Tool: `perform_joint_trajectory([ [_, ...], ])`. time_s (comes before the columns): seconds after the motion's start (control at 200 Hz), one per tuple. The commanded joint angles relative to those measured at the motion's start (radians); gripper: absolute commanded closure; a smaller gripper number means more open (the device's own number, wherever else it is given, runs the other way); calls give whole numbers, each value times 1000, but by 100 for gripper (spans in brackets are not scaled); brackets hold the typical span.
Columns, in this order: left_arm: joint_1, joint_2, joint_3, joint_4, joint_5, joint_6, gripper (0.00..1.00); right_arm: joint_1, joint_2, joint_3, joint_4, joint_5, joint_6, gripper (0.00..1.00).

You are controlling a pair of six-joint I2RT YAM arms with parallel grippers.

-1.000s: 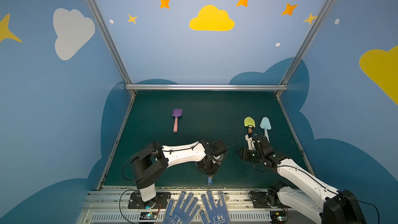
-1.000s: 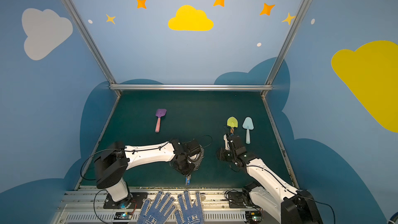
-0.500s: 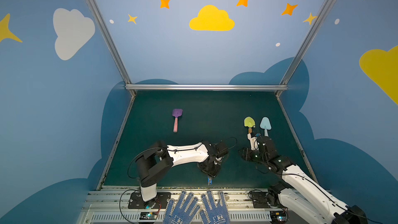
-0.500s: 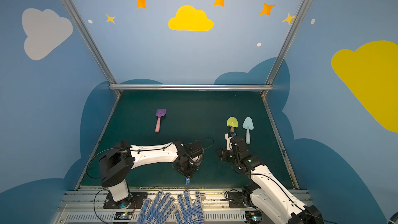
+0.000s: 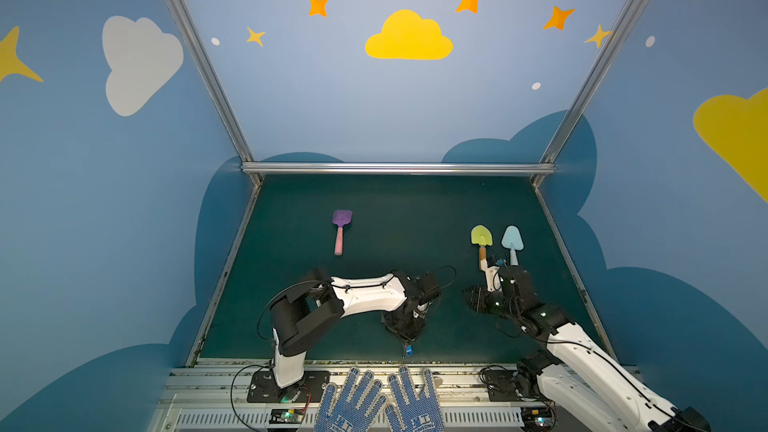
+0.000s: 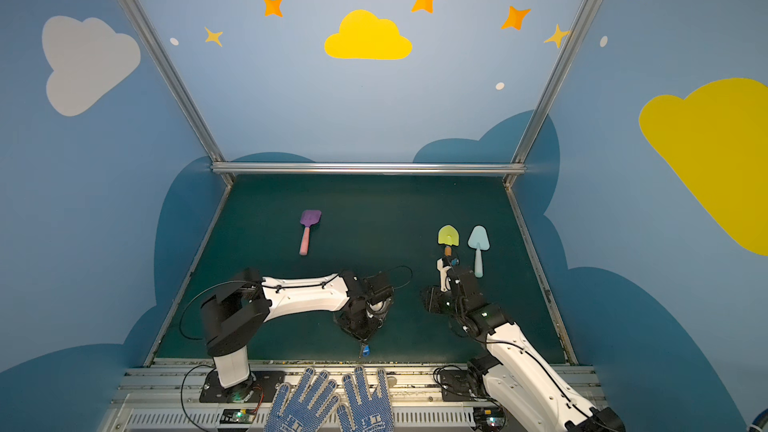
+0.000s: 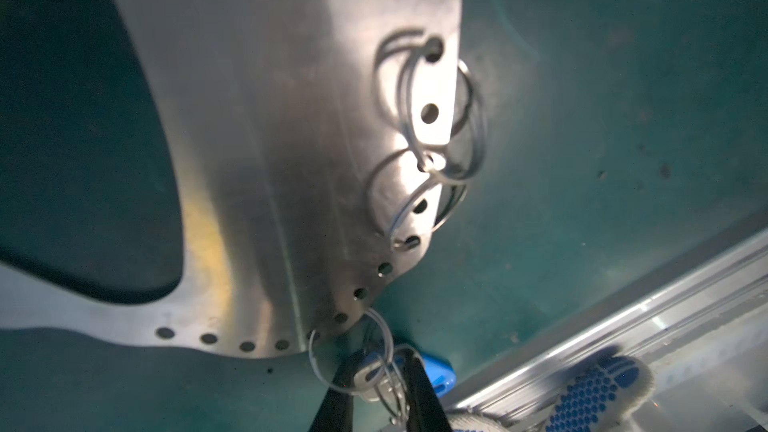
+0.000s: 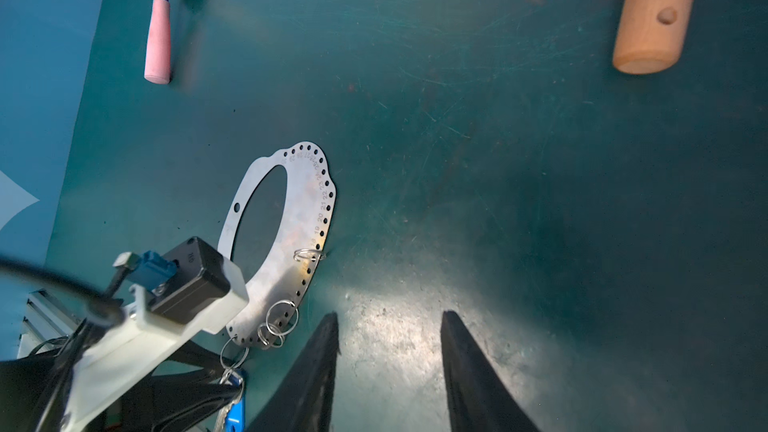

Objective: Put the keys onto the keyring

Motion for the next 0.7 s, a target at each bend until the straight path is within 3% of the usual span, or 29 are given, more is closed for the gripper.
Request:
perform_joint_trajectory([
  [0.0,9,10,24,-6,-7,20,84,-9,-20,7,-33,15,-21,57],
  [0.065,9,6,25,-3,-20,21,86,-11,-22,2,-31,12,-17,57],
  [0.145,9,2,30,-8,-28,21,96,-12,-20,-5,-27,8,-11,57],
  [0.436,26,-57,88,-93,-133,88,96,-12,-8,-12,3,-37,-11,56],
  [0.696,112,-126,205,-201,-143,253,96,-11,23,-32,183,-216,-4,63],
])
